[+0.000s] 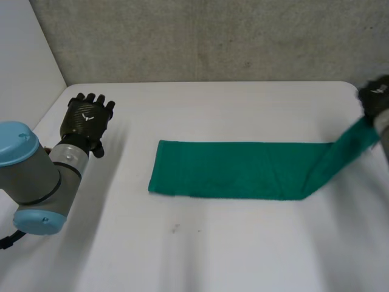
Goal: Fold the towel.
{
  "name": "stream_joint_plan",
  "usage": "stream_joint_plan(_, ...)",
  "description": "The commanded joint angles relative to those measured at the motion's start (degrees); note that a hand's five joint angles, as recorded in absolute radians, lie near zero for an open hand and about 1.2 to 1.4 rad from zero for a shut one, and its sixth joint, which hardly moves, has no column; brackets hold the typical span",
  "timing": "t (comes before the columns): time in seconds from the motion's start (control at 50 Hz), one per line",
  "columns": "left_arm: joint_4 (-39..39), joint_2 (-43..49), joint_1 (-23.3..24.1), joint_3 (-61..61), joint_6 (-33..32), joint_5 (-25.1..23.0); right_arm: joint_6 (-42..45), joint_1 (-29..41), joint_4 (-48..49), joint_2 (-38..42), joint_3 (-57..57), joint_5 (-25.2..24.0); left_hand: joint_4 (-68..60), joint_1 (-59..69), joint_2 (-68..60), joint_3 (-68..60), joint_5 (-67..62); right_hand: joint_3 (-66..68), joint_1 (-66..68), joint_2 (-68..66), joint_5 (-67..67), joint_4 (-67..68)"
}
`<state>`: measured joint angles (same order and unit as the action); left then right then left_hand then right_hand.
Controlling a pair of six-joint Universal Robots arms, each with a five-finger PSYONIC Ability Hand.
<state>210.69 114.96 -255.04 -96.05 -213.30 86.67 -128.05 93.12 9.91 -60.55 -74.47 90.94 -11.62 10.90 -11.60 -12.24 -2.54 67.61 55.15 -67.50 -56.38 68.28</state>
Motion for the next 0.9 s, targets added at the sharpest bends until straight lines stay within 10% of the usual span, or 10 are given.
stream_joint_plan(0.02,-0.1,-2.54,-0.8,-2.82,0.26,-0.01,-0.71,22.17,1.78,3.59,7.14,-9.63,1.62,-0.9,1.6,2.24,2.54,12.39,24.85,-12.5,-13.62,11.72)
stream_joint_plan(0.24,0.08,-3.77,0.86,-3.62,1.75,-0.01,-0.45,38.01,5.47,15.36,8.82,-22.03,1.62,-0.9,1.6,2.24,2.54,12.39,24.85,-12.5,-13.62,11.72)
stream_joint_plan(0.34,0.25,-3.51,2.97,-2.74,2.72,-0.01,-1.4,37.84,4.86,18.72,8.73,-13.46,1.62,-0.9,1.6,2.24,2.54,-57.61,-45.15,57.5,56.38,-58.28)
stream_joint_plan(0.46,0.78,-2.37,6.48,-0.46,3.95,-0.09,-12.45,32.24,1.97,9.61,3.57,-4.46,1.62,-0.9,1.6,2.24,2.54,-57.61,-45.15,57.5,56.38,-58.28)
stream_joint_plan(0.7,0.87,0.27,9.82,2.27,3.95,-0.01,-31.73,17.64,-8.05,3.25,-10.51,-13.32,1.62,-0.9,1.6,2.24,2.54,-57.39,-44.93,57.28,56.15,-58.06)
stream_joint_plan(0.9,0.69,0.62,10.97,1.75,3.95,0.52,-33.06,10.87,-1.22,3.86,-15.53,-13.08,1.62,-0.9,1.6,2.24,2.54,12.39,24.85,-12.5,-13.62,11.72)
